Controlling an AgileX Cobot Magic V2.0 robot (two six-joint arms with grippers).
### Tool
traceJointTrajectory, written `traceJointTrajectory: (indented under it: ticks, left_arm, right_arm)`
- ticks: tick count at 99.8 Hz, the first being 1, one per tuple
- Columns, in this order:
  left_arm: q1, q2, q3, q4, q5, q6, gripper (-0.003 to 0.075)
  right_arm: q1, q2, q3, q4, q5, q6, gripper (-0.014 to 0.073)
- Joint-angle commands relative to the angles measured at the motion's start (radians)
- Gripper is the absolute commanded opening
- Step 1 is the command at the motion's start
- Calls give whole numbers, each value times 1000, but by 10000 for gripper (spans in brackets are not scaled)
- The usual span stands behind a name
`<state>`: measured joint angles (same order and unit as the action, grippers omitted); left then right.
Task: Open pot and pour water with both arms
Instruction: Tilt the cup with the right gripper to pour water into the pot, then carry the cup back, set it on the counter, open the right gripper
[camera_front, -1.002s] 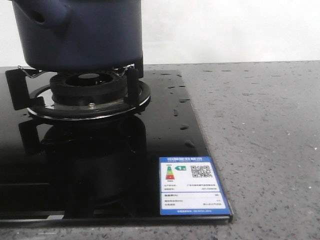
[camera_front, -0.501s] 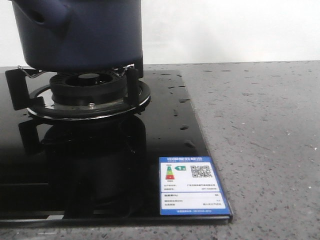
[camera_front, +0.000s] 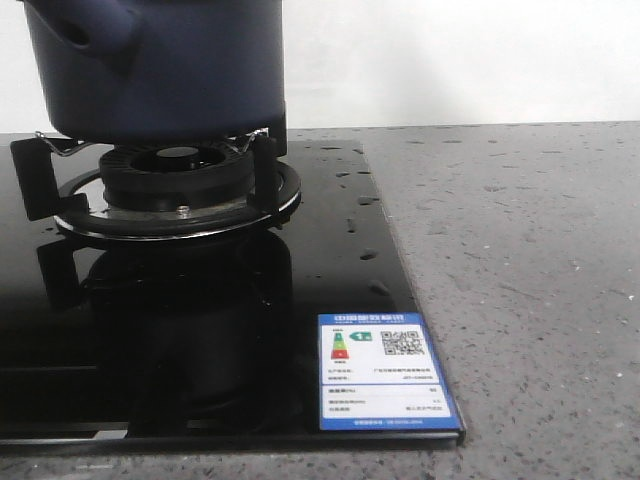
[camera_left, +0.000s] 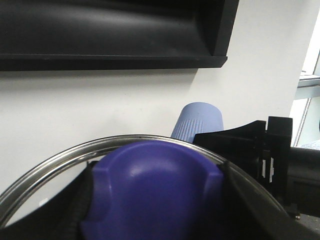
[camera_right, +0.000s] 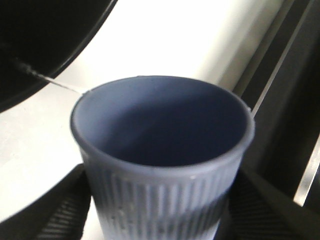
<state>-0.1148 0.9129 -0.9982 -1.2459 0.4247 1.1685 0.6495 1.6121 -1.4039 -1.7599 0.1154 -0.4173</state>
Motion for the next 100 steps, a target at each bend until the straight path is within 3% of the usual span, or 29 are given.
traceJointTrajectory:
  ticks: [1, 10, 23, 55, 68, 79, 92, 100]
  left_arm:
    - [2, -15, -34, -54, -40, -10, 211]
    - [2, -15, -34, -54, -40, -10, 211]
    - [2, -15, -34, -55, -40, -10, 211]
    - [-16, -1, -34, -76, -42, -10, 211]
    - [-40, 23, -34, -82, -43, -10, 211]
    - [-52, 47, -34, -97, -40, -10, 211]
    - [-52, 55, -34, -100, -17, -10, 211]
    - [-52, 57, -34, -100, -7, -8, 211]
  right_arm:
    - [-3, -46, -42, -10, 37, 9, 286]
    - [-3, -46, -42, 47, 39, 96, 286]
    - [-3, -46, -42, 178, 96, 337, 286]
    - [51, -120, -42, 339, 417, 837, 286]
    - [-5, -185, -31, 492, 507, 997, 286]
    - [-112, -274, 70, 551, 385, 1145, 286]
    - [-269, -381, 283, 508, 67, 1330, 286]
    - [-385, -425, 405, 500, -94, 1376, 286]
